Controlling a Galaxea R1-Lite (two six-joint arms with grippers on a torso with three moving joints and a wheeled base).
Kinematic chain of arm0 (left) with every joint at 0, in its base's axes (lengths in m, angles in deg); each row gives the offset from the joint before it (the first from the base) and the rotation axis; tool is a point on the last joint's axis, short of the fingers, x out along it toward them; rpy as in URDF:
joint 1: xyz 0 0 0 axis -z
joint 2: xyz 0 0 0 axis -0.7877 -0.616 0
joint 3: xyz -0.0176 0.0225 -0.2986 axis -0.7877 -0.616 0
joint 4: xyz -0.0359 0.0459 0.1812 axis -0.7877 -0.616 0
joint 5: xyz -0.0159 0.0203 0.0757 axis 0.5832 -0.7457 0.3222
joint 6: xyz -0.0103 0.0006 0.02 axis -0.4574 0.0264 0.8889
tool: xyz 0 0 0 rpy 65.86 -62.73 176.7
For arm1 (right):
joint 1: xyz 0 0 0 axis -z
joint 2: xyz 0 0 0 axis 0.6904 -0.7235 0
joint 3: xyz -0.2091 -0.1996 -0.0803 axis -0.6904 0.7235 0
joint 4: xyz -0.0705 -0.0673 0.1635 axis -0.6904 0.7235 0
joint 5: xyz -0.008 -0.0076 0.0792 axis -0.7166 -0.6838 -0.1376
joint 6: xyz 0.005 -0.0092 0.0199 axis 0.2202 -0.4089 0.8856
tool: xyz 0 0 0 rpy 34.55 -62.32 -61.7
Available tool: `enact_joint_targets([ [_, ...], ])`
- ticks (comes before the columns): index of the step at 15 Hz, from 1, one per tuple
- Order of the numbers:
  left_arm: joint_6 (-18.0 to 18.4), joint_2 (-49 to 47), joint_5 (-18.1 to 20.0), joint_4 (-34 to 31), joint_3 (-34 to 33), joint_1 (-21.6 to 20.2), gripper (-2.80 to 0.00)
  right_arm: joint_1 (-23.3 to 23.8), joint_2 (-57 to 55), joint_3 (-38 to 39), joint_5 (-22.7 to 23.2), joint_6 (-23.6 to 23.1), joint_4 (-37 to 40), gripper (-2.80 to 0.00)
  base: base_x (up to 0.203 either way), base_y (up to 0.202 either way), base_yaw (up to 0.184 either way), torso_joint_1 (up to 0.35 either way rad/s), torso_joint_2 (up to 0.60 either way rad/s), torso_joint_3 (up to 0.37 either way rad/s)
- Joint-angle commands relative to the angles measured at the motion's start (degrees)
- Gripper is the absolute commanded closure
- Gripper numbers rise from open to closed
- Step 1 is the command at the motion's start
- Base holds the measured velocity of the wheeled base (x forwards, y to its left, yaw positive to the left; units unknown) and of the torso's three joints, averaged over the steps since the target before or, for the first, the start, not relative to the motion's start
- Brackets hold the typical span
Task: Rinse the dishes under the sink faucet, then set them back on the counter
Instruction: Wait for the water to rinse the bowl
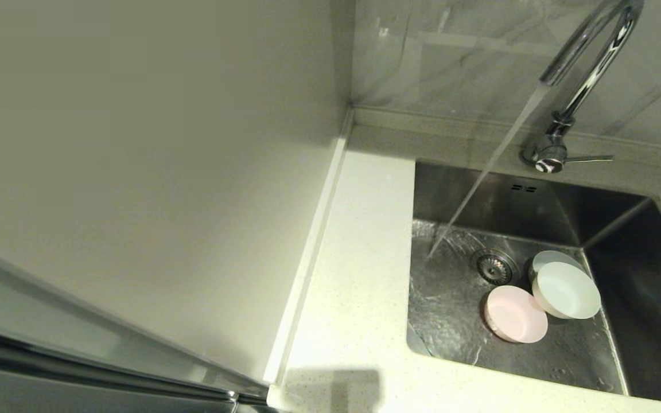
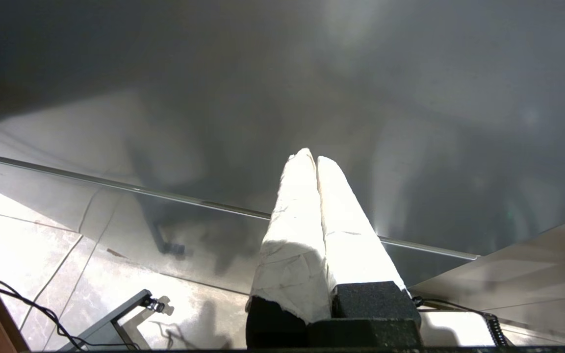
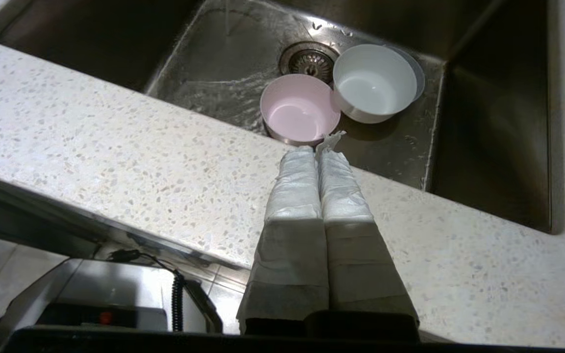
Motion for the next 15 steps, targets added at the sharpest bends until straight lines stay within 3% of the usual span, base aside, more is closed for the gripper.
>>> enact_joint_targets([
  [1, 0.0, 0.2, 0.0, 0.0, 0.0, 0.0, 0.00, 0.0, 0.5, 0.6, 0.4, 0.1, 0.1, 0.00, 0.000, 0.000, 0.000, 0.000, 0.00, 0.000],
  [5, 0.0, 0.2, 0.0, 0.0, 0.0, 0.1, 0.00, 0.0, 0.5, 0.9, -0.6, 5.6, -0.2, 0.00, 0.000, 0.000, 0.000, 0.000, 0.00, 0.000],
  [15, 0.0, 0.2, 0.0, 0.0, 0.0, 0.0, 0.00, 0.0, 0.5, 0.9, -0.7, 5.7, -0.2, 0.00, 0.000, 0.000, 0.000, 0.000, 0.00, 0.000],
])
